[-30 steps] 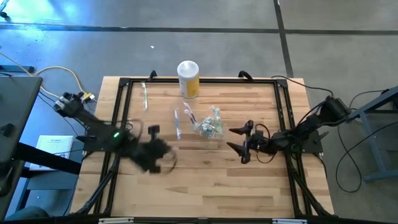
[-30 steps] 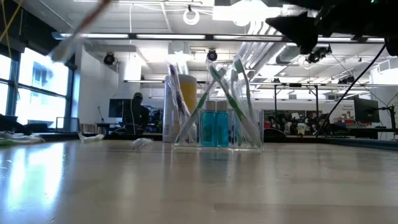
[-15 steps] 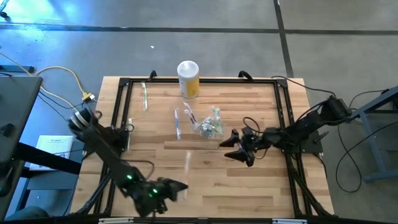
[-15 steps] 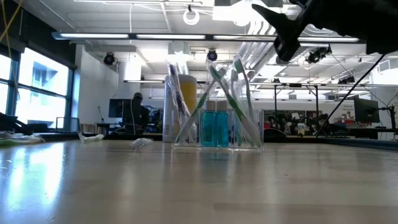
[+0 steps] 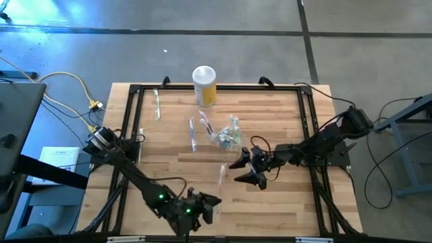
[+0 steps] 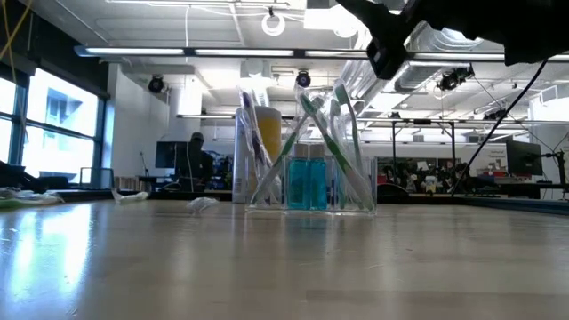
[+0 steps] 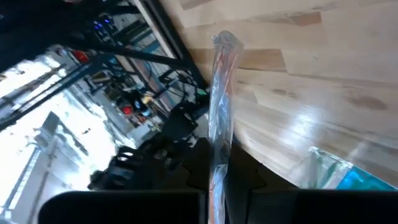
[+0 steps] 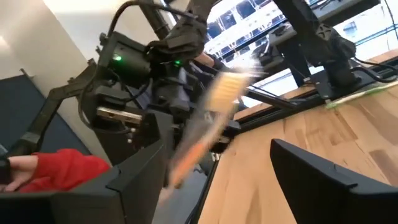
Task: Pick & Place toothbrushing station
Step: Put the orange toothbrush into the right section of the transparent organizer
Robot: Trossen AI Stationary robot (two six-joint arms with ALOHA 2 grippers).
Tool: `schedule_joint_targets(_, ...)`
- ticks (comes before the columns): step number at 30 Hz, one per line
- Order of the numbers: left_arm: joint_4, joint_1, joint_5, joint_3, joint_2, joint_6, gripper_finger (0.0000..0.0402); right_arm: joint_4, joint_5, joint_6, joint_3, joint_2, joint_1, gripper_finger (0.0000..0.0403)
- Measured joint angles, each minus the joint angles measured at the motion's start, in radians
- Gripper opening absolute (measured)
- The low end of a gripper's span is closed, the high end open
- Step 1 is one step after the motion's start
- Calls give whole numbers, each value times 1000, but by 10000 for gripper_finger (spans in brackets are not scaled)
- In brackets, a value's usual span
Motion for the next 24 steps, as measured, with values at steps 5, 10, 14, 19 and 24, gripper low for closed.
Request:
schedule_joint_targets(5, 0, 24, 63, 0, 0, -8, 13, 1, 13, -1, 56, 53, 2, 278)
schedule_joint_targets(10, -3, 29, 98, -1, 0, -23, 12, -1, -29, -4, 131, 136, 2, 278)
schedule_joint_targets(14, -11, 29, 99, -1, 0, -37, 12, -2, -99, -6, 164, 168, -6, 272)
schedule_joint_targets(19, -16, 29, 99, -1, 0, -45, 12, -16, -82, -60, 169, 168, -8, 220)
schedule_joint_targets(24, -19, 29, 99, -1, 0, -52, 11, -29, -68, -147, 169, 168, -9, 123)
